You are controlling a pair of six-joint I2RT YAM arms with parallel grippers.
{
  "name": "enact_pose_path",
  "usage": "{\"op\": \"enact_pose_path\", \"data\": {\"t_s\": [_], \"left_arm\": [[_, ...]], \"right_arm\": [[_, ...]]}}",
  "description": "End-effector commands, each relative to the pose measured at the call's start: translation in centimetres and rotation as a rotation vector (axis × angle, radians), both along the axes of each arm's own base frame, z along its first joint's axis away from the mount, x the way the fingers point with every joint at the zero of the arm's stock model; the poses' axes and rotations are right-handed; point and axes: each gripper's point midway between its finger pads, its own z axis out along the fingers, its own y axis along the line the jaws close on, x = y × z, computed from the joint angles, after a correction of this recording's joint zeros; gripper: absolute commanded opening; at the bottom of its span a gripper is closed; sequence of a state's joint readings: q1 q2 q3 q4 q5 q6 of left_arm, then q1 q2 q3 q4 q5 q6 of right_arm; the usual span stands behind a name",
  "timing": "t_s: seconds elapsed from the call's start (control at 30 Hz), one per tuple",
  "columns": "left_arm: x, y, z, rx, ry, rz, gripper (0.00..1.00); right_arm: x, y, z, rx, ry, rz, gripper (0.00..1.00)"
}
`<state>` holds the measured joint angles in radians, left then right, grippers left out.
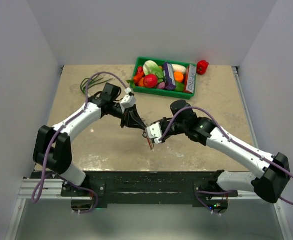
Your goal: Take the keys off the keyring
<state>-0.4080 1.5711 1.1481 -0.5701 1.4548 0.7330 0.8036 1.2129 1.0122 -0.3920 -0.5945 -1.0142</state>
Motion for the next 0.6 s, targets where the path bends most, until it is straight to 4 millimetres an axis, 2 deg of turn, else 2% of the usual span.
{"op": "enact_pose_path", "data": {"t_s": [0.0,0.3,0.47,0.57], "left_arm": [[-2.2,0.4,4.6,-0.192,0.051,-0.141,0.0],[-2.5,0.6,5.1,-0.192,0.033,-0.152,0.0],[-2.4,0.8,5.2,-0.189,0.035,-0.148,0.0],[-2.3,0.9,5.2,-0.189,0.037,-0.143,0.0]], "right_arm": [[0.2,0.7,0.9,0.038,-0.038,0.015,0.33],[-0.3,0.4,0.0,0.011,-0.045,0.052,0.25],[-0.7,0.1,-0.8,-0.011,-0.05,0.075,0.26],[-0.6,-0.1,-1.2,-0.014,-0.056,0.066,0.3]]}}
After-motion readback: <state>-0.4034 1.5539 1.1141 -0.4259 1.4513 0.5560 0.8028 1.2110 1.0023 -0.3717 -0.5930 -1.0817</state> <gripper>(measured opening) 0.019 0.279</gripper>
